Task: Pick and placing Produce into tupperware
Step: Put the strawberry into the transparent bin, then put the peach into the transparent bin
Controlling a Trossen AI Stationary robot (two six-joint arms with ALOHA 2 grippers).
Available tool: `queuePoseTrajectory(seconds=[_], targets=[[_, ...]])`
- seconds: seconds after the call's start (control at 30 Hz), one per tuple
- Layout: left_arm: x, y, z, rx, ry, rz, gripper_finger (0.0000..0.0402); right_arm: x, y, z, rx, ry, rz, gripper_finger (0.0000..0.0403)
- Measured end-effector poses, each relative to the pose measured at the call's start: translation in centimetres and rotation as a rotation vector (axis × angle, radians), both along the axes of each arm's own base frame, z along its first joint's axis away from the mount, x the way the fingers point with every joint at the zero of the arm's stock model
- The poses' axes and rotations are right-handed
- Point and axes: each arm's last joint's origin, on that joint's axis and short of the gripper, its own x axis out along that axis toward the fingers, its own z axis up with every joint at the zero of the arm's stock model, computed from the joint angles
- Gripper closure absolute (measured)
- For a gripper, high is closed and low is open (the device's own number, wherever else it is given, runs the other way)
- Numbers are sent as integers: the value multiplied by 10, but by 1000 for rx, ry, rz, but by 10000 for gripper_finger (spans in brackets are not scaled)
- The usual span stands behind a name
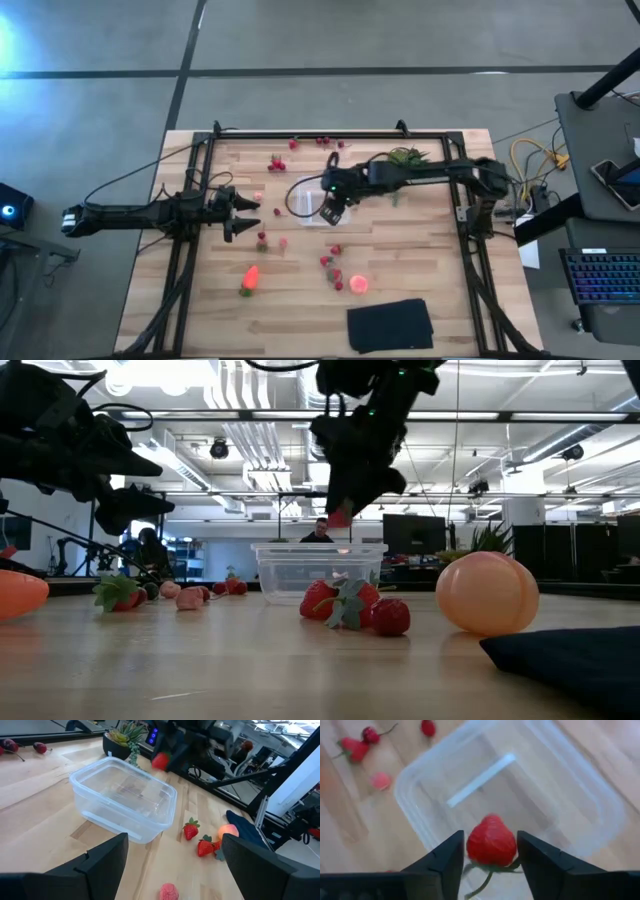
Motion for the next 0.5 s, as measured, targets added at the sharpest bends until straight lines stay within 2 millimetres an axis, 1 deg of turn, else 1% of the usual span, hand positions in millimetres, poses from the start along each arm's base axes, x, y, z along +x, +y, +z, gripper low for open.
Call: queuePoseTrajectory(seconds=[0.17,0.3,0.4,0.5], targets=[[0,0,0,0,-1,0,95,16,-1,-11,-28,99,39,175],[0,0,0,0,1,0,95,14,-3,-10,-100,214,75,131],[0,0,0,0,1,0,95,6,4,-2,-129,253,166,107],[0,0,0,0,0,0,95,-8,22,21,-158,198,255,95]])
